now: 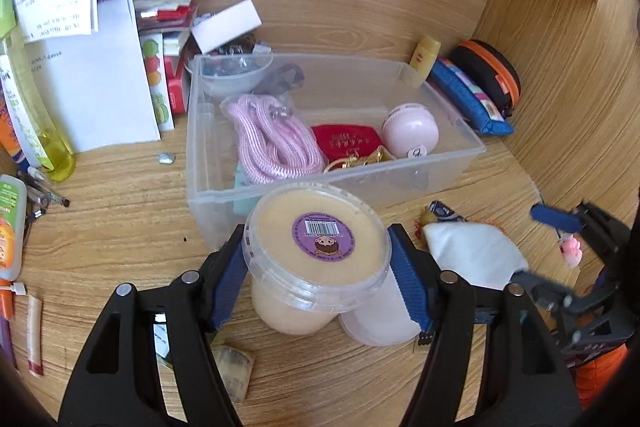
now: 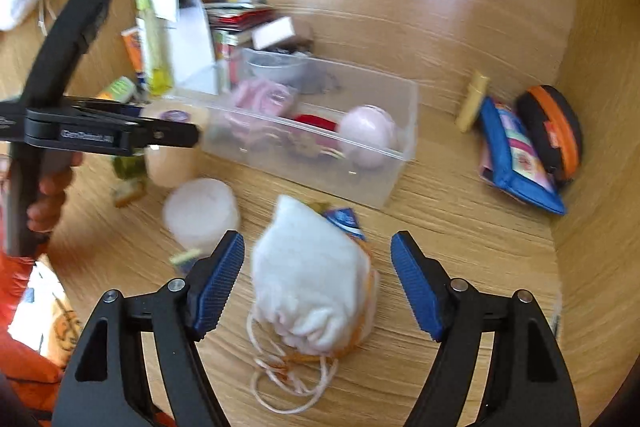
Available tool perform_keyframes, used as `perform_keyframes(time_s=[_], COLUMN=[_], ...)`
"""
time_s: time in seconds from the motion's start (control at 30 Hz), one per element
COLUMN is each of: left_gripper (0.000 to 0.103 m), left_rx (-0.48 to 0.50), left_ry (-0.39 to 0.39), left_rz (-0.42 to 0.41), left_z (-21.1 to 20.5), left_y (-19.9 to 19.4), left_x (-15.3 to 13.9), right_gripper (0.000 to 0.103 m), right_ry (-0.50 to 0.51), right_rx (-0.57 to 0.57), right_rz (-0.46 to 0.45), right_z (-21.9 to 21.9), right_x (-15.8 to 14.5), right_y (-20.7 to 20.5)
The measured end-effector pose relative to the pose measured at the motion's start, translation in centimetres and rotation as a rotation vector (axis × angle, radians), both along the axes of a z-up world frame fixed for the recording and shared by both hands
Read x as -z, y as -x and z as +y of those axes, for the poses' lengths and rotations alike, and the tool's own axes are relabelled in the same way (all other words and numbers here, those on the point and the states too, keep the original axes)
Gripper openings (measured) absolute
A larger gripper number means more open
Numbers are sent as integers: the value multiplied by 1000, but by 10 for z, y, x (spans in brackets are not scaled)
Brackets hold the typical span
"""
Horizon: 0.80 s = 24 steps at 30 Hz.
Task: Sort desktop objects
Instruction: 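Lift the white bag and cream tub and carry them over the box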
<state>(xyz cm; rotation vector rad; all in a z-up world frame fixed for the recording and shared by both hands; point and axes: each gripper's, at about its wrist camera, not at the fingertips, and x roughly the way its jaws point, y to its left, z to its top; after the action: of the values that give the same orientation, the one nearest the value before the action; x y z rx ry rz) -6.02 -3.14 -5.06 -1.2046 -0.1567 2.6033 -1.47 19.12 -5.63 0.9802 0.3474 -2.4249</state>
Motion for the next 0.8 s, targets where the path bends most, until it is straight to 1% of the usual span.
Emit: perform_keyframes(time_s=[0.07,0.13,0.23,0.3,0.37,0.47,0.57,0.6,0.63,0.67,0.7,0.73,0.77,0.8], left_gripper=[67,67,67,67,67,67,67,67,67,67,67,67,67,67], left_rx=[7,10,11,13,12,12,10,9,6,4,1,-1,-1,-1], left_ry=[-12,-12,-20,-23,-18,-20,-18,-17,-18,-18,-18,-17,-19,-20], left_rz=[12,17,6,-1,-5,-11,-10,-10,-10,-12,-14,-15,-17,-18], left_z=[0,0,-1,-1,-1,0,1,1,1,1,1,1,1,0], left_y=[-2,-2,-1,0,0,0,1,1,1,1,2,3,3,2], left_x=[-3,-4,-2,0,2,3,4,4,4,5,5,5,5,4], right_gripper=[73,73,73,73,73,82,82,85,85,81,71,67,59,54], right_ry=[19,17,-14,-46,-53,-59,-82,-89,-90,-87,-86,-78,-63,-40], right_rx=[-24,-30,-15,19,30,35,28,31,29,19,17,16,7,-7], right_rz=[-45,-94,-134,-144,-153,-178,-226,-235,-212,-211,-209,-206,-210,-222], right_z=[-4,-9,-12,-11,-8,-6,-9,-12,-13,-16,-18,-20,-21,-21], right_x=[6,16,30,37,41,47,58,64,64,63,62,60,58,55], right_y=[3,8,15,20,24,30,38,40,39,39,40,40,41,42])
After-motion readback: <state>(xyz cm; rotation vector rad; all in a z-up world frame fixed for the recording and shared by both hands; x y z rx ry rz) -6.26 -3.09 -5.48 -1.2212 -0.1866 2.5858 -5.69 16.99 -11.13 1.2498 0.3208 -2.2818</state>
